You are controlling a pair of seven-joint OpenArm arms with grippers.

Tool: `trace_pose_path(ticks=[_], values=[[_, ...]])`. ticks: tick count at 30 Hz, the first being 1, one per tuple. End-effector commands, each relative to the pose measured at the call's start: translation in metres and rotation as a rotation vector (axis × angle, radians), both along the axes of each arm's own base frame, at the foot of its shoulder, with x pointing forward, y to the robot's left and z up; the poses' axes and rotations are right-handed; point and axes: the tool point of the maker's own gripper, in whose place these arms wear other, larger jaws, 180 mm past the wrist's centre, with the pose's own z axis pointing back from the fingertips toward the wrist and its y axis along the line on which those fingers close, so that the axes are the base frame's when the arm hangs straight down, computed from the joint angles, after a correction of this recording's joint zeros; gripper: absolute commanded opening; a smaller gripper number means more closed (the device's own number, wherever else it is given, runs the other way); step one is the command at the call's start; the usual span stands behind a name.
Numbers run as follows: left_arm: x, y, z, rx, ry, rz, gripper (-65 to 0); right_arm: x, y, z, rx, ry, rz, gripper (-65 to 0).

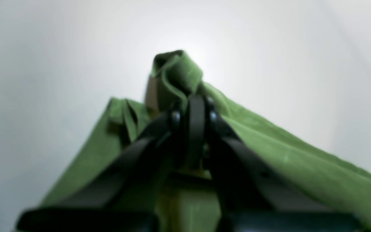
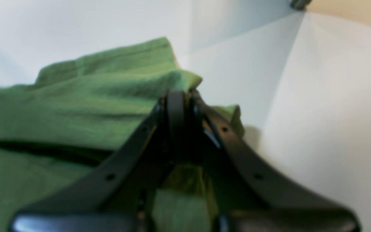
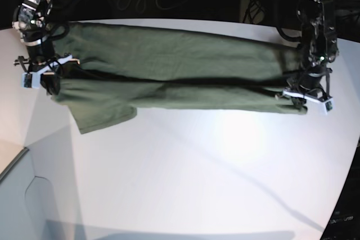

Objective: Layout the t-shirt on the table in an organized manner, then fold the t-shirt properly
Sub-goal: 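Lift and fold the grasped edge over toward the other edge with both grippers, then hold the folded shirt and adjust both grippers along its edge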

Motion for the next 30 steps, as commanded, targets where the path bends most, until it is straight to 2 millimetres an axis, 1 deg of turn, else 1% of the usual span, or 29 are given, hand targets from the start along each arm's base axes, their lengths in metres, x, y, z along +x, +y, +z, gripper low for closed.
trace_pose_path(ticks=[1, 3, 6, 10, 12, 13, 14, 15, 17, 18, 20, 22, 23, 26, 30], values=[[0.004, 0.009, 0.01, 0.016, -0.038, 0.015, -64.9, 0.002, -0.004, 0.012, -0.012, -0.044, 0.001, -65.0], [-0.004, 0.009, 0.004, 0.004, -0.023, 0.033, -64.9, -0.003, -0.004, 0.007, -0.014, -0.024, 0.005, -65.0], [-0.013, 0.015, 0.0, -0.005, -0.009, 0.064, -64.9, -0.01, -0.003, 0.003, -0.014, -0.006, 0.007, -65.0], [-0.017, 0.014, -0.004, -0.001, 0.004, 0.058, -64.5, -0.012, -0.003, 0.001, -0.014, 0.001, 0.007, -65.0], [-0.017, 0.012, -0.004, -0.005, 0.007, 0.055, -64.2, -0.016, -0.004, -0.002, -0.017, 0.015, 0.01, -65.0], [-0.018, 0.012, -0.006, -0.011, 0.014, 0.054, -62.9, -0.018, -0.003, -0.003, -0.018, 0.02, 0.011, -63.4], [-0.02, 0.011, -0.008, -0.019, 0.033, 0.052, -60.3, -0.018, -0.001, -0.005, -0.017, 0.032, 0.019, -60.3], [-0.022, 0.009, -0.011, -0.029, 0.058, 0.046, -56.5, -0.018, 0.0, -0.008, -0.016, 0.053, 0.025, -56.5], [-0.025, 0.006, -0.014, -0.045, 0.09, 0.034, -49.3, -0.02, -0.003, -0.009, -0.024, 0.07, 0.022, -49.2], [-0.024, 0.004, -0.01, -0.048, 0.091, 0.025, -45.5, -0.02, -0.003, -0.009, -0.025, 0.071, 0.021, -45.8], [-0.024, 0.001, -0.004, -0.045, 0.085, 0.013, -40.3, -0.02, -0.004, -0.008, -0.026, 0.071, 0.02, -41.6], [-0.025, 0.0, 0.005, -0.032, 0.06, 0.006, -37.4, -0.018, -0.005, -0.005, -0.031, 0.062, 0.02, -39.4], [-0.024, 0.0, 0.012, -0.026, 0.046, 0.004, -37.0, -0.016, -0.005, -0.001, -0.038, 0.052, 0.022, -39.0], [-0.024, 0.013, 0.036, 0.001, -0.012, 0.026, -36.9, -0.011, -0.003, 0.014, -0.059, 0.018, 0.029, -38.3], [-0.024, 0.026, 0.057, 0.029, -0.061, 0.055, -36.8, -0.003, 0.0, 0.03, -0.076, -0.023, 0.034, -38.3]])
